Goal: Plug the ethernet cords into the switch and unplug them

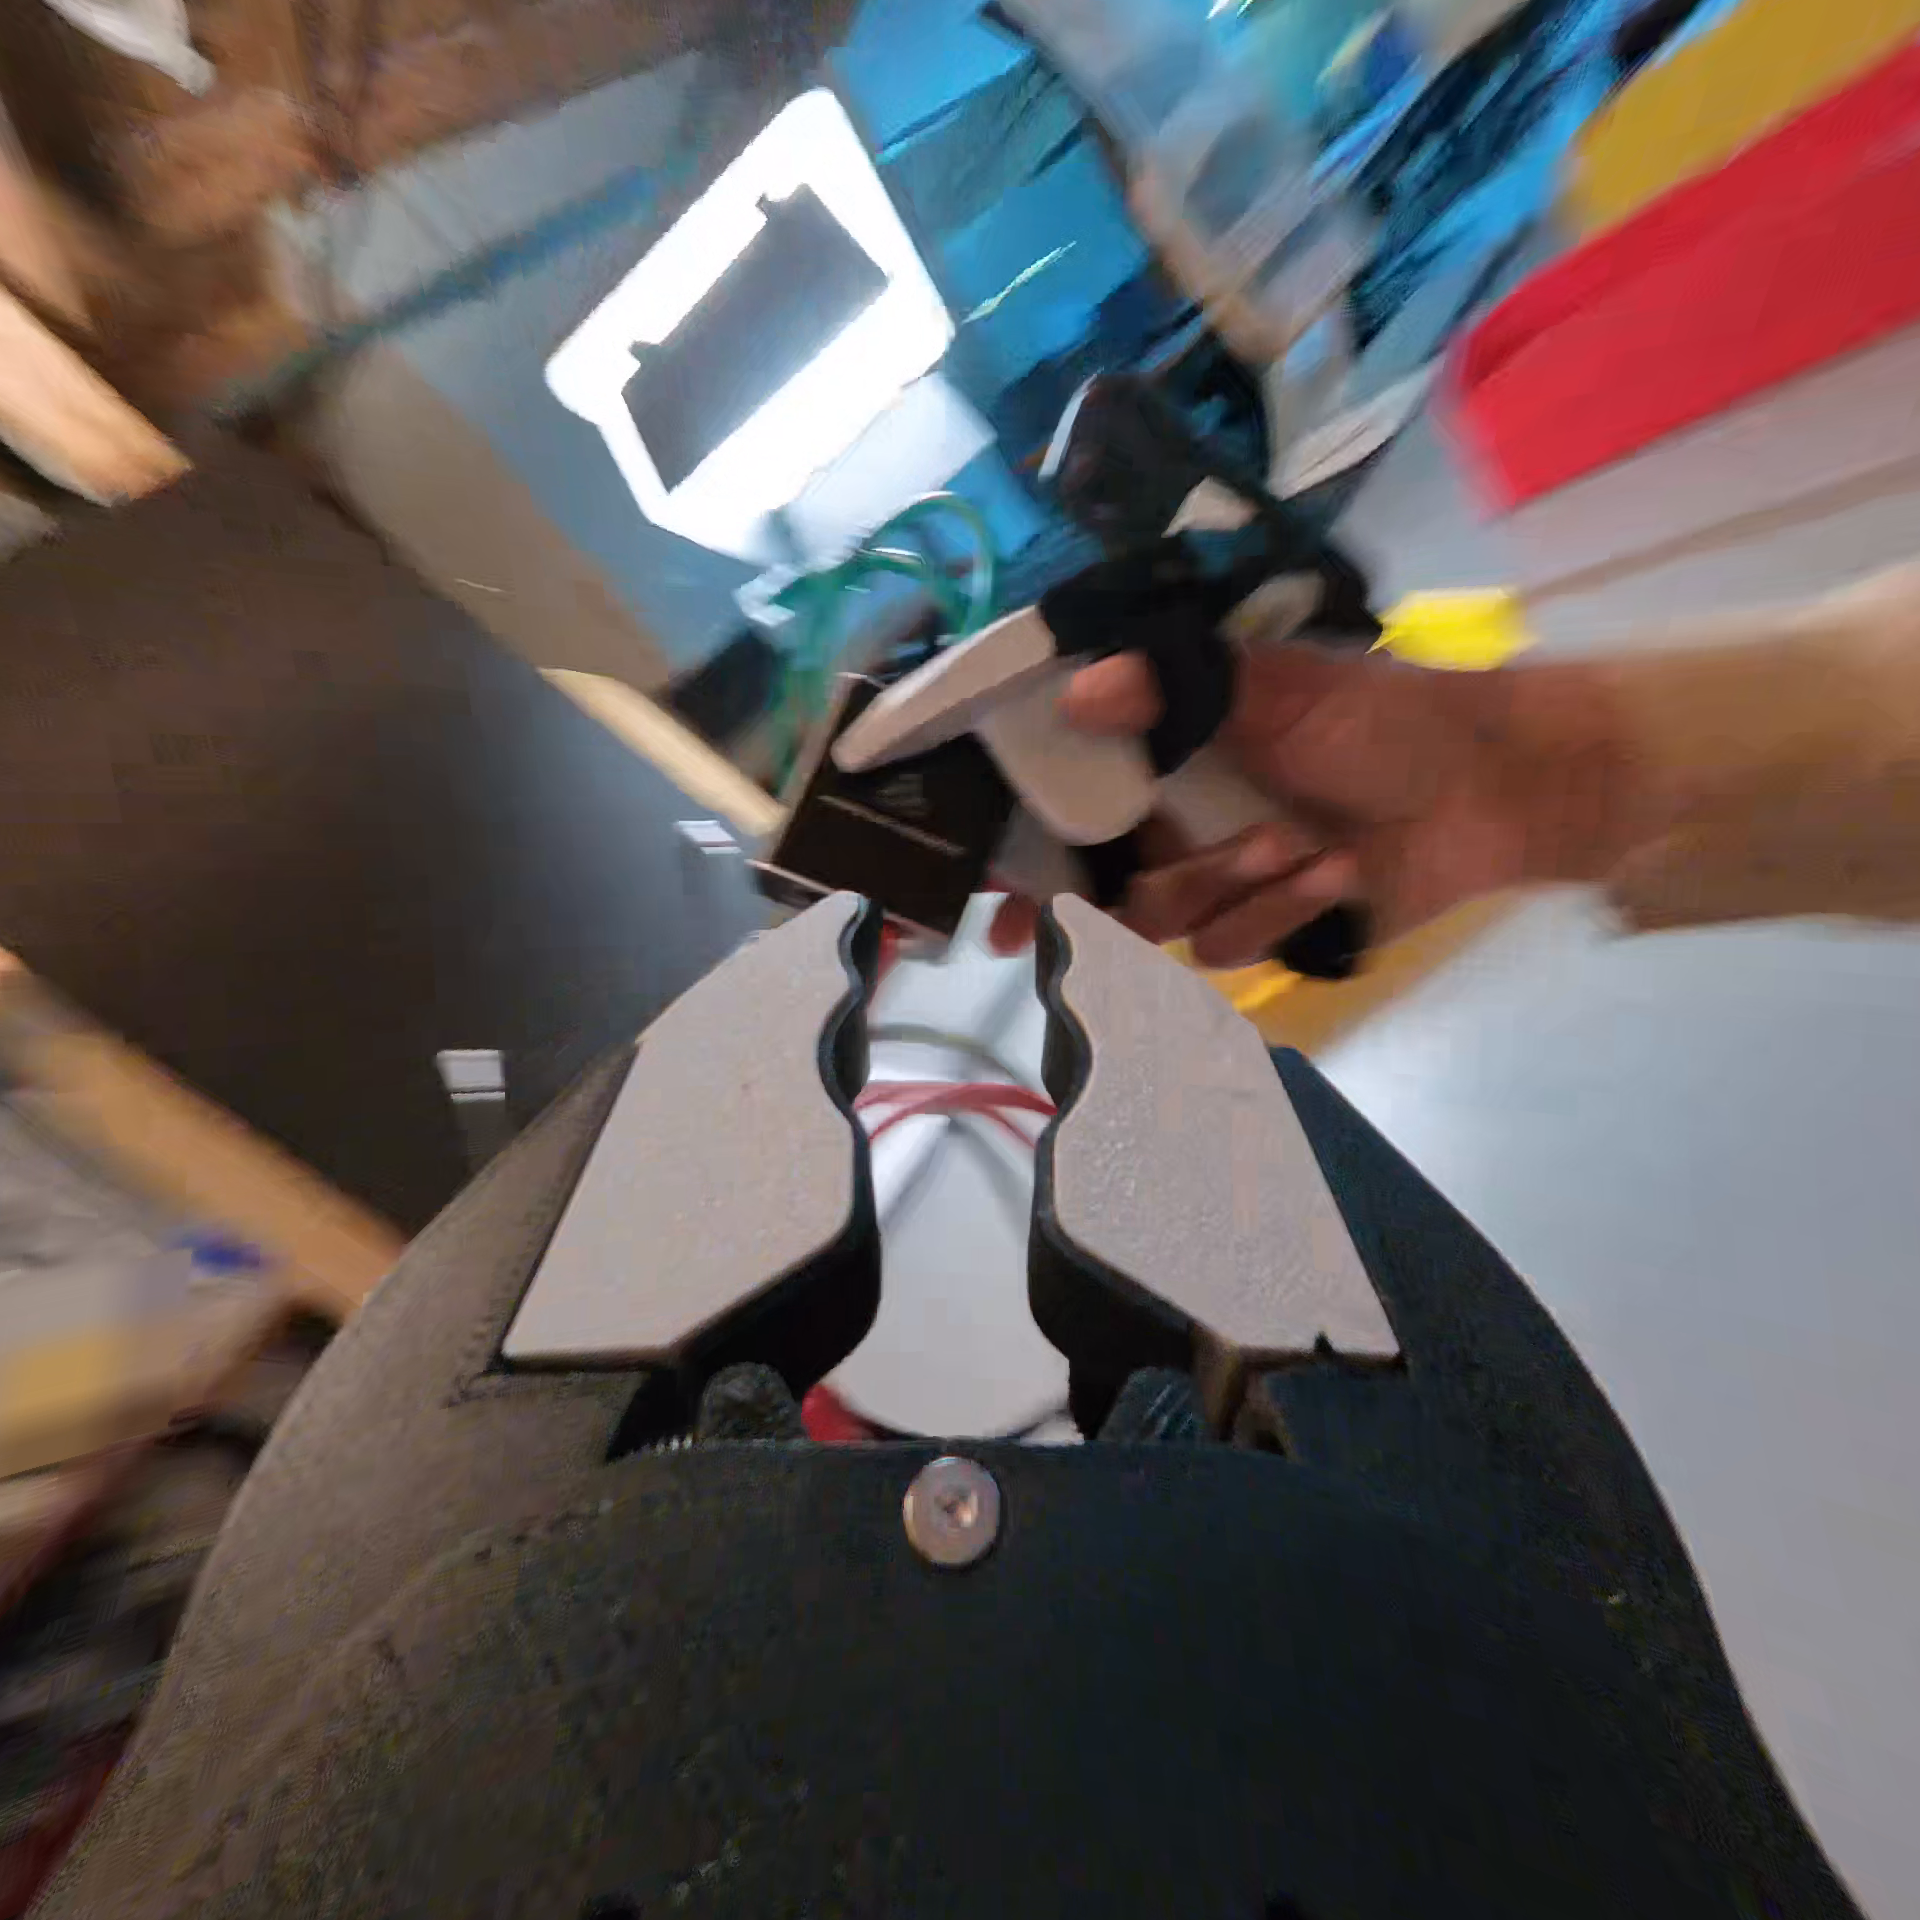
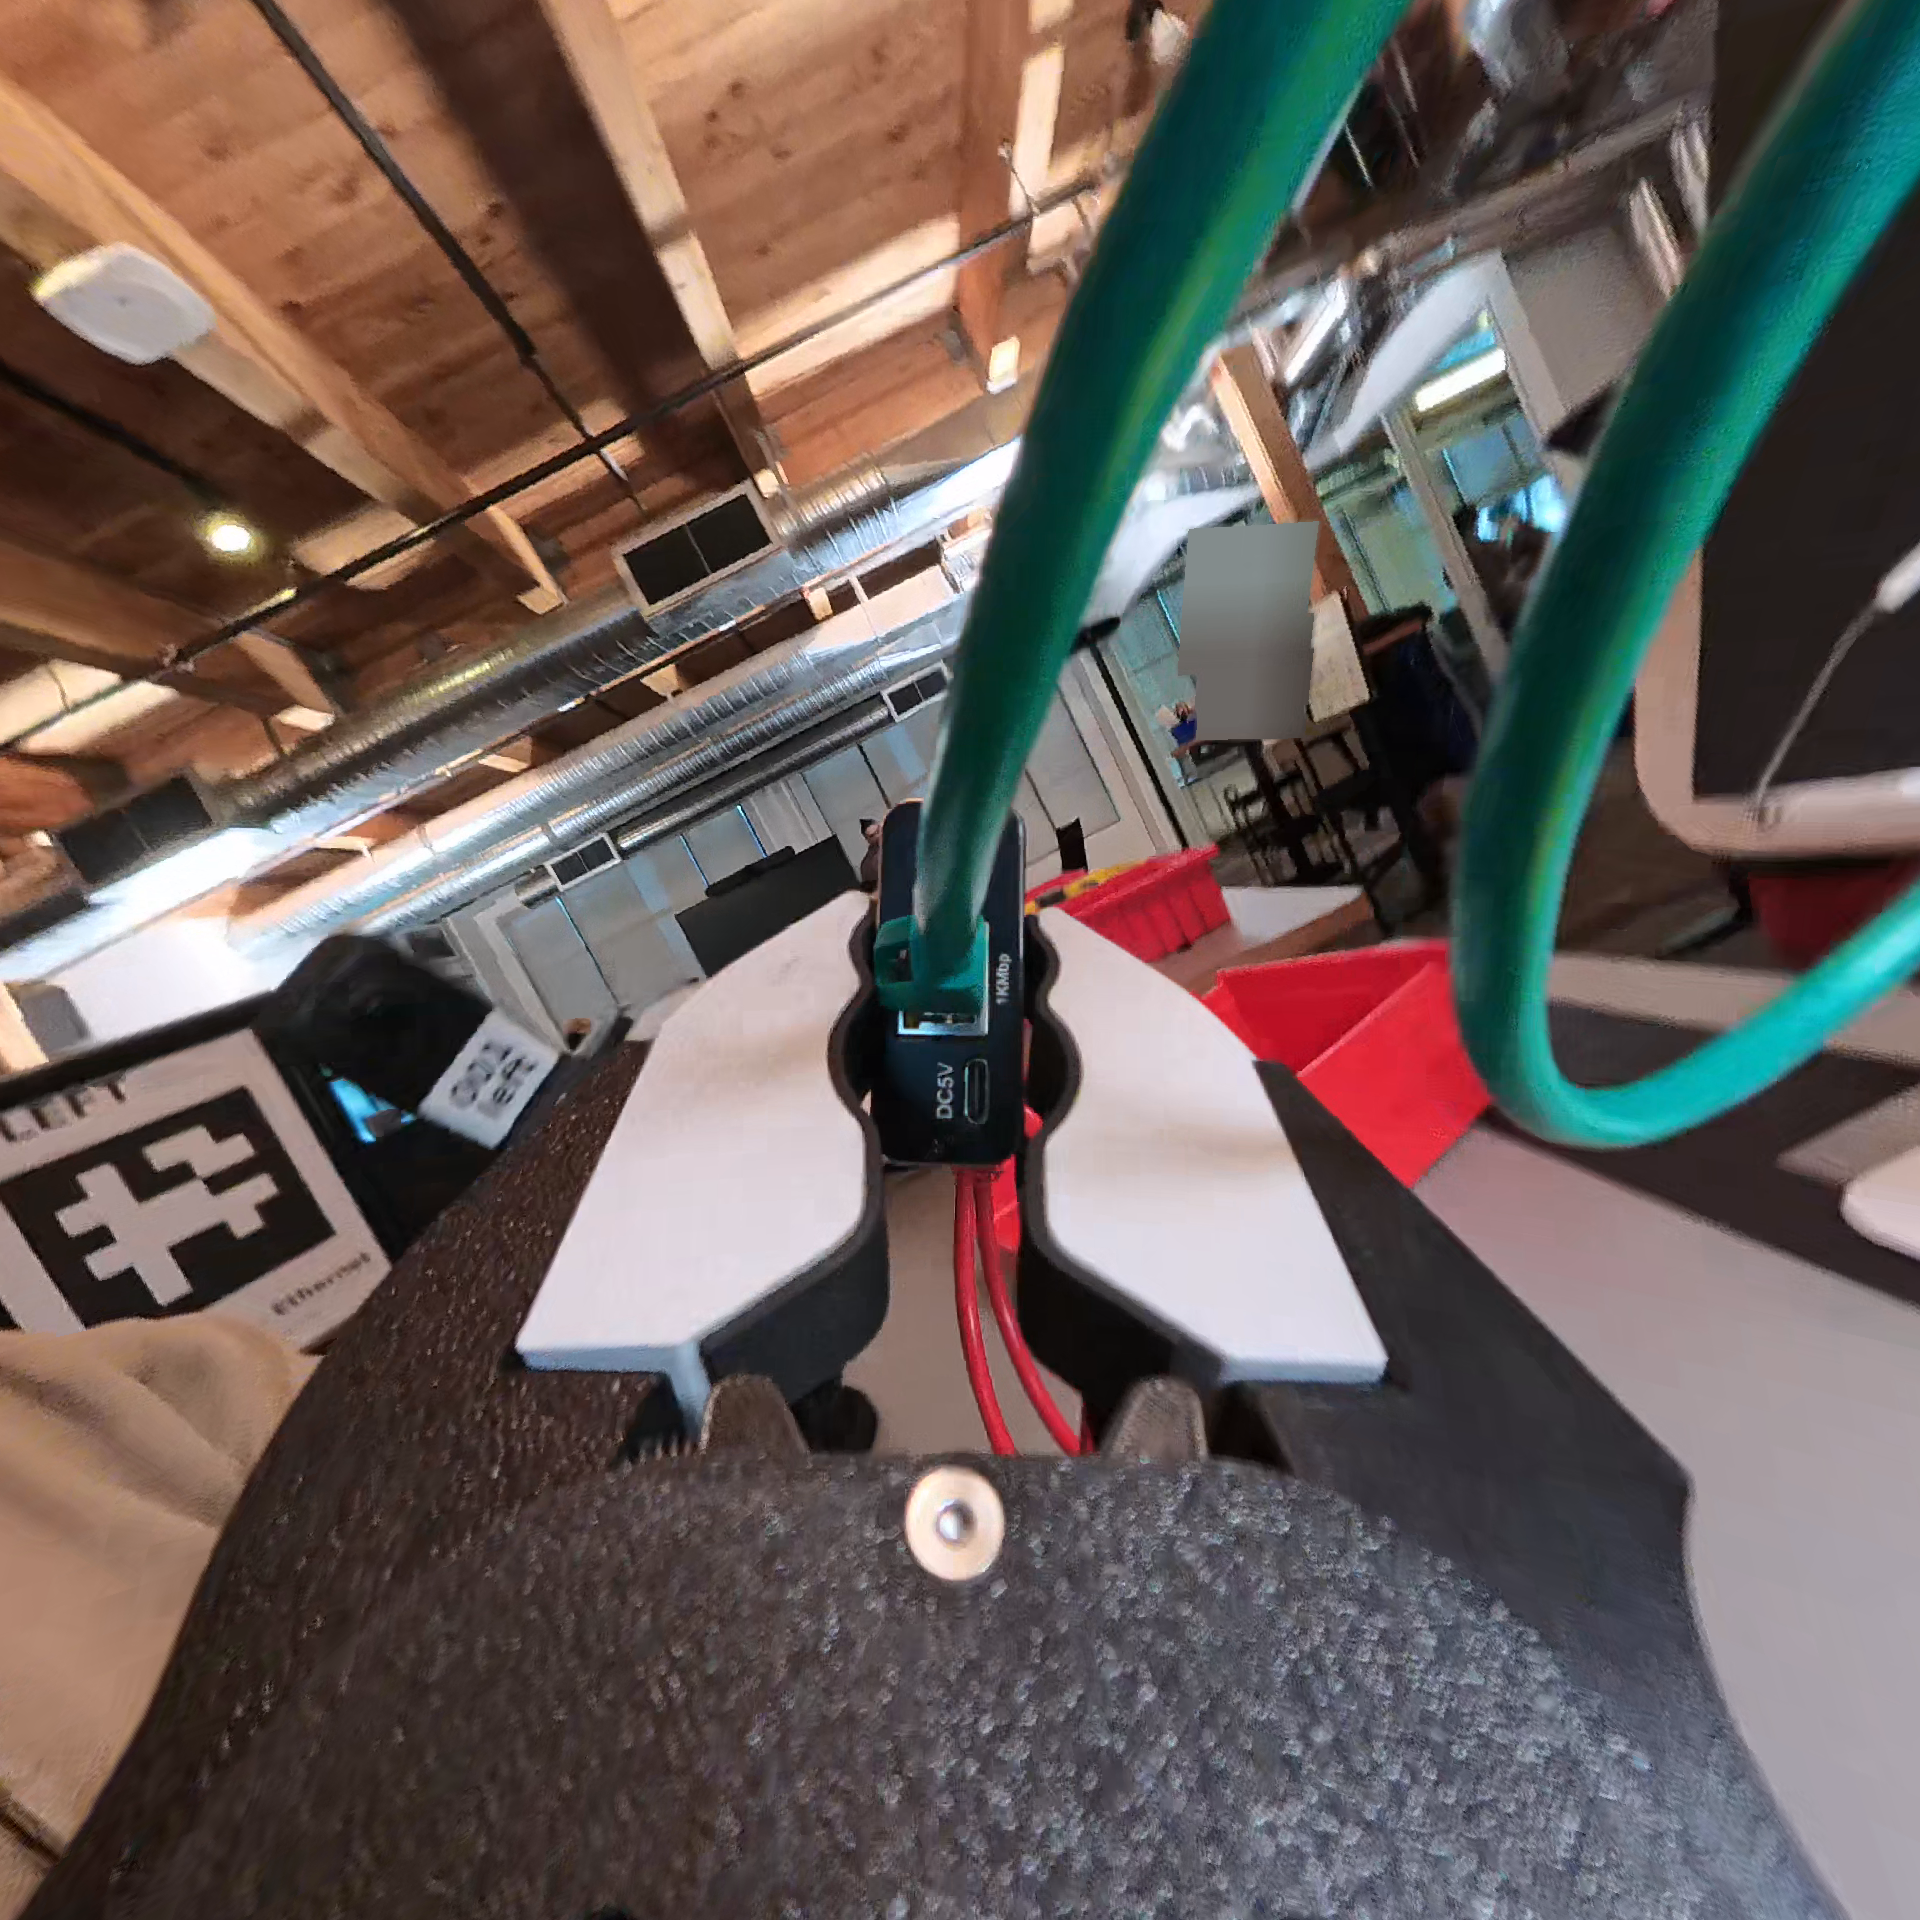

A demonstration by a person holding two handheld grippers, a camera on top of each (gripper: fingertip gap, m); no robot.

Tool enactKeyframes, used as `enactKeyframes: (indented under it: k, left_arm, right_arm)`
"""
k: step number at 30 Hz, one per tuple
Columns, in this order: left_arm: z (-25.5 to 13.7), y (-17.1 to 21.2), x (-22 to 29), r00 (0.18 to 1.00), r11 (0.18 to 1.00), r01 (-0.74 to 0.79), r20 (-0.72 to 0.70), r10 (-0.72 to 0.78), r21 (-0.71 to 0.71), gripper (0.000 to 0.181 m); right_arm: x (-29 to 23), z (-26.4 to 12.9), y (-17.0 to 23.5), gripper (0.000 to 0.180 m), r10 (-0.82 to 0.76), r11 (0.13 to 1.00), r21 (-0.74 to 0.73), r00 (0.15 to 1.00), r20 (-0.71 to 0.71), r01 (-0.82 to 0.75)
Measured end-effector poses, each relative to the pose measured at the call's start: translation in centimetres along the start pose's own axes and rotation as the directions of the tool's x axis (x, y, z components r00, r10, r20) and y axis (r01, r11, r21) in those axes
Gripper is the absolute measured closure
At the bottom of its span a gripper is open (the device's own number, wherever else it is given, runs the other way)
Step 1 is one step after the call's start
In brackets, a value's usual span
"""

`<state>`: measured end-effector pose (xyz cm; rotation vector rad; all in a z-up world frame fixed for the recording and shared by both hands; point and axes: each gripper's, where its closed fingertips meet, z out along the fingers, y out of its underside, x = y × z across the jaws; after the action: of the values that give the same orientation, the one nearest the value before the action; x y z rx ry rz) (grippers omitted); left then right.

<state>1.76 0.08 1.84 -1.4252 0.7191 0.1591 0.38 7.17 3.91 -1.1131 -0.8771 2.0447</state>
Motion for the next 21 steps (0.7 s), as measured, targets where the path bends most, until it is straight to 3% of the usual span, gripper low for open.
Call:
enactKeyframes:
  k: [1, 3, 5, 7, 9, 11, 15, 16, 21]
  left_arm:
    - [0.1, -0.6, 1.5, 0.978, 0.986, 0.165, -0.133, -0.162, 0.01, 0.153]
    - [0.1, -1.6, 4.9, 0.807, 0.895, 0.442, -0.41, -0.426, -0.06, 0.149]
    - [0.6, -2.0, 6.3, 0.642, 0.786, 0.608, -0.513, -0.57, -0.112, 0.144]
    - [1.4, -2.0, 5.6, 0.572, 0.695, 0.717, -0.518, -0.636, -0.061, 0.139]
    - [1.7, -2.1, 3.7, 0.557, 0.619, 0.784, -0.499, -0.664, 0.051, 0.136]
    - [1.3, -2.4, 2.1, 0.58, 0.593, 0.792, -0.479, -0.659, 0.145, 0.136]
    - [-0.1, -2.7, 0.0, 0.682, 0.629, 0.726, -0.407, -0.607, 0.278, 0.139]
    - [-0.3, -2.5, -0.5, 0.698, 0.637, 0.712, -0.387, -0.602, 0.295, 0.146]
    - [-0.4, -1.4, -1.6, 0.703, 0.643, 0.709, -0.37, -0.608, 0.289, 0.152]
  right_arm:
    - [-0.8, -0.2, -0.7, 0.156, -0.049, 0.999, 0.023, 0.999, 0.017, 0.049]
    - [-2.6, -0.4, -2.1, 0.156, -0.127, 0.989, 0.079, 0.99, 0.062, 0.122]
    - [-4.6, -0.6, -3.0, 0.155, -0.189, 0.976, 0.134, 0.975, 0.114, 0.173]
    - [-6.4, -0.6, -3.3, 0.156, -0.233, 0.964, 0.168, 0.957, 0.173, 0.204]
    - [-7.7, -0.1, -2.6, 0.156, -0.266, 0.958, 0.169, 0.94, 0.213, 0.232]
    - [-8.5, 0.6, -1.4, 0.156, -0.308, 0.947, 0.168, 0.923, 0.233, 0.273]
    - [-8.8, 1.9, 1.2, 0.155, -0.295, 0.953, 0.161, 0.913, 0.281, 0.259]
    - [-8.6, 2.1, 1.5, 0.155, -0.279, 0.958, 0.152, 0.917, 0.285, 0.244]
    - [-6.8, 2.7, 2.9, 0.155, -0.224, 0.974, 0.03, 0.947, 0.232, 0.223]
